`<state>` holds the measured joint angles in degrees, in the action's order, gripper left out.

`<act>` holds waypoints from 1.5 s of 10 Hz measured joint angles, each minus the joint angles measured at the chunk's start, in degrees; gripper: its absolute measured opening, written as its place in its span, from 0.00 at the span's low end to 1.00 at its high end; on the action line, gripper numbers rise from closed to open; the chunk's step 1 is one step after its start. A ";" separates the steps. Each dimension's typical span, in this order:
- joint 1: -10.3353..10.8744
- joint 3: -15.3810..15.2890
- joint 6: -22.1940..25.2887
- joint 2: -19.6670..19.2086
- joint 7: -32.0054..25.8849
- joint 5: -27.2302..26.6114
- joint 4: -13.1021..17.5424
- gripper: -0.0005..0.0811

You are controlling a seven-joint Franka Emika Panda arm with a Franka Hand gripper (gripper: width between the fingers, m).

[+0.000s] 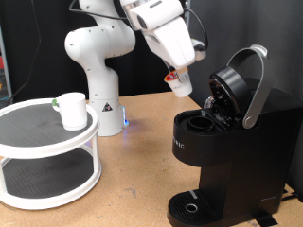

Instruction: Make a cup of coffee with the keurig machine

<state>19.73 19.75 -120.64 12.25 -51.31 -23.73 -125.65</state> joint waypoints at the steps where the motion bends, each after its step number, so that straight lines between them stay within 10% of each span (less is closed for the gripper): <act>1: 0.01 -0.56 -2.08 -0.12 0.11 0.28 -1.05 0.56; 15: 0.31 -7.89 -12.72 -3.68 3.45 1.88 -6.09 0.56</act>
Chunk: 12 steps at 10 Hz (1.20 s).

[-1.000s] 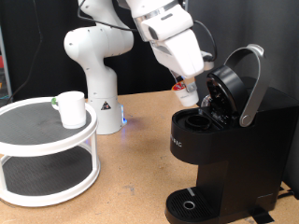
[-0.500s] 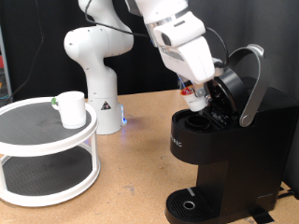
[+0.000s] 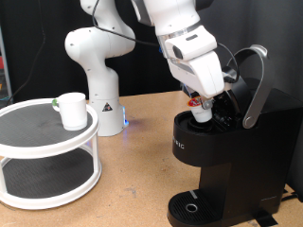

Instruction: Make a cup of coffee with the keurig machine

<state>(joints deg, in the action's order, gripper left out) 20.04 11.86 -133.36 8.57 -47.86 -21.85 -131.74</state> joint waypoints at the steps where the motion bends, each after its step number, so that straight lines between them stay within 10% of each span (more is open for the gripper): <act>1: 0.00 -0.15 -0.01 -0.11 0.00 0.08 -0.10 0.56; 12: -0.02 -1.02 -1.58 -2.04 3.02 4.06 -0.76 0.56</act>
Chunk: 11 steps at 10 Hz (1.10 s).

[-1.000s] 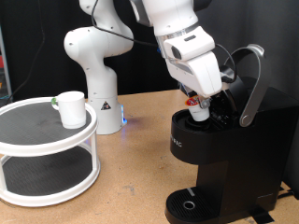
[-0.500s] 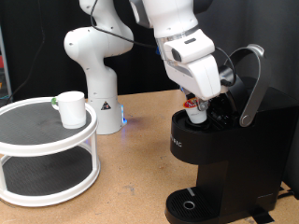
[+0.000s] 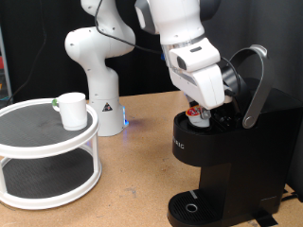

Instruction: Make a cup of coffee with the keurig machine

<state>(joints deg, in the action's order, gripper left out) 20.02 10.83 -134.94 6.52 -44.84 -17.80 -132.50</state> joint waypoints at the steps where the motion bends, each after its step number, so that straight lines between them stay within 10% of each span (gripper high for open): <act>1: 0.00 -0.29 -0.05 -0.74 0.97 0.80 0.41 0.56; 6: -0.01 -0.82 0.16 -3.28 2.18 1.54 1.69 0.56; 8: -0.01 -0.82 -0.52 -3.93 2.17 0.87 1.93 0.90; 11: -0.05 -0.69 -2.57 -3.86 1.08 -3.58 2.09 0.97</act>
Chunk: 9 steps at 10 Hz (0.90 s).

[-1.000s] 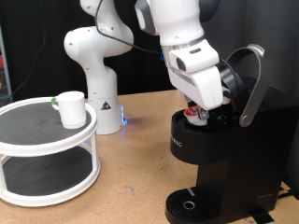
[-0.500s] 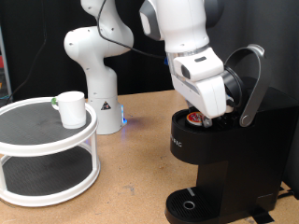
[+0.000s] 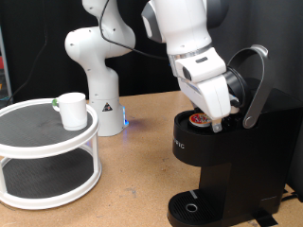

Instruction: Make a cup of coffee with the keurig machine

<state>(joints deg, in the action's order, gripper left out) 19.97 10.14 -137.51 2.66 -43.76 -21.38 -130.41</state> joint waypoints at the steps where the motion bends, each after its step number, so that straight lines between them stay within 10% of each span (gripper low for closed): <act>1: -0.08 0.36 -0.06 0.24 -1.12 -1.81 0.05 0.99; 9: -2.02 3.39 8.56 6.71 -7.76 -0.83 0.51 0.99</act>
<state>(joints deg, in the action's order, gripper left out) 17.95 13.53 -128.95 9.37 -51.51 -22.21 -129.90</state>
